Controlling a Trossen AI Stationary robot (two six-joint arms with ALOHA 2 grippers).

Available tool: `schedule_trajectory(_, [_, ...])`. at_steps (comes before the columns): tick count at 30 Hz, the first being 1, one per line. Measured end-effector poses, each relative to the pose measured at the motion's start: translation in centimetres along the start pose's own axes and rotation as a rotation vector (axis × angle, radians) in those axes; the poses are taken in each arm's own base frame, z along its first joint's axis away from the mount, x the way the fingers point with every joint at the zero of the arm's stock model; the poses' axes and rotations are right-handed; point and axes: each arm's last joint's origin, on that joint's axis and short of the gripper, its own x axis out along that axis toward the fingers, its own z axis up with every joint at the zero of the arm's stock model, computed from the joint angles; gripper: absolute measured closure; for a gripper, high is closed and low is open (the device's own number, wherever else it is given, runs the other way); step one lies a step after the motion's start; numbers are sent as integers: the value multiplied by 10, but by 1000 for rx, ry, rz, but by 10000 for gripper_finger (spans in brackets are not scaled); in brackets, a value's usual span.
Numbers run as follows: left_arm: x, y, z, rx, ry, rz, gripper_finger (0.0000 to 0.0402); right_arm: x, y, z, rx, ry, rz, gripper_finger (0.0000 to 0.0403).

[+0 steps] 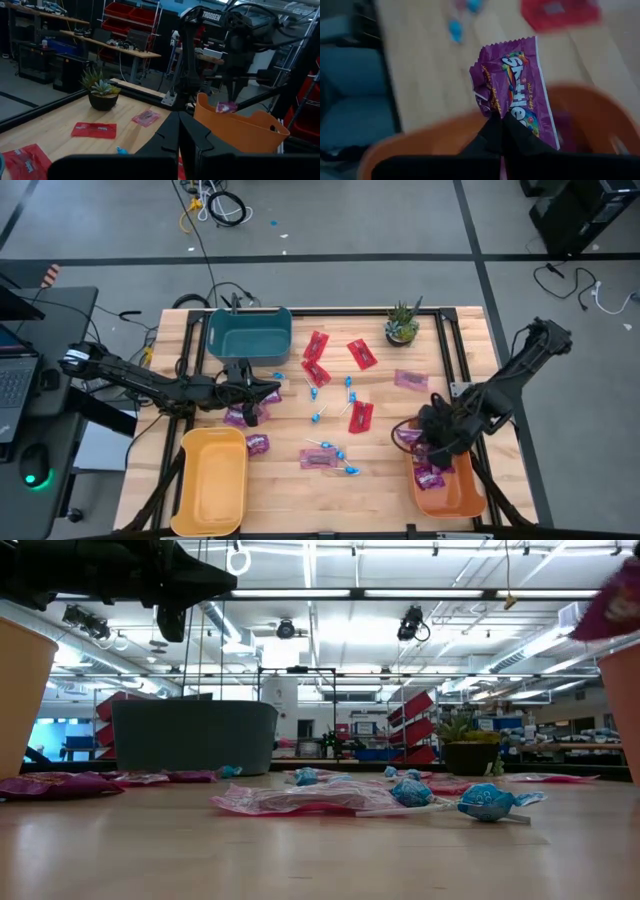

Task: Sort candy
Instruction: Put the purple candy into the orange bin

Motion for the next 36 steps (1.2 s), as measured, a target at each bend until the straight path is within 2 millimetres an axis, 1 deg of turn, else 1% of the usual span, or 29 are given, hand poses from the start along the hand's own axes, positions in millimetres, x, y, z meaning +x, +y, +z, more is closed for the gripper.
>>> schedule_trajectory(6, [0, 0, 0, 0, 0, 0, 396, -7, -17, -25, 153, 176, -201, 403])
schedule_trajectory(9, [0, 0, 0, 0, 0, 0, 396, -10, -20, -33, 192, 196, -262, 403])
schedule_trajectory(14, [0, 0, 0, 0, 0, 0, 396, -12, -19, -38, 218, 197, -263, 403])
schedule_trajectory(21, [0, 0, 0, 0, 0, 0, 396, -13, -17, -42, 297, 194, -271, 403])
schedule_trajectory(24, [0, 0, 0, 0, 1, 0, 396, -13, -17, -44, 373, 188, -280, 403])
schedule_trajectory(29, [0, 0, -1, 3, 7, 1, 396, -13, -16, -45, 550, 166, -285, 401])
schedule_trajectory(32, [0, 0, -1, 4, 7, 2, 396, -14, -15, -47, 607, 161, -287, 390])
schedule_trajectory(36, [0, 0, -1, 4, 7, 2, 396, -14, -14, -49, 676, 160, -293, 363])
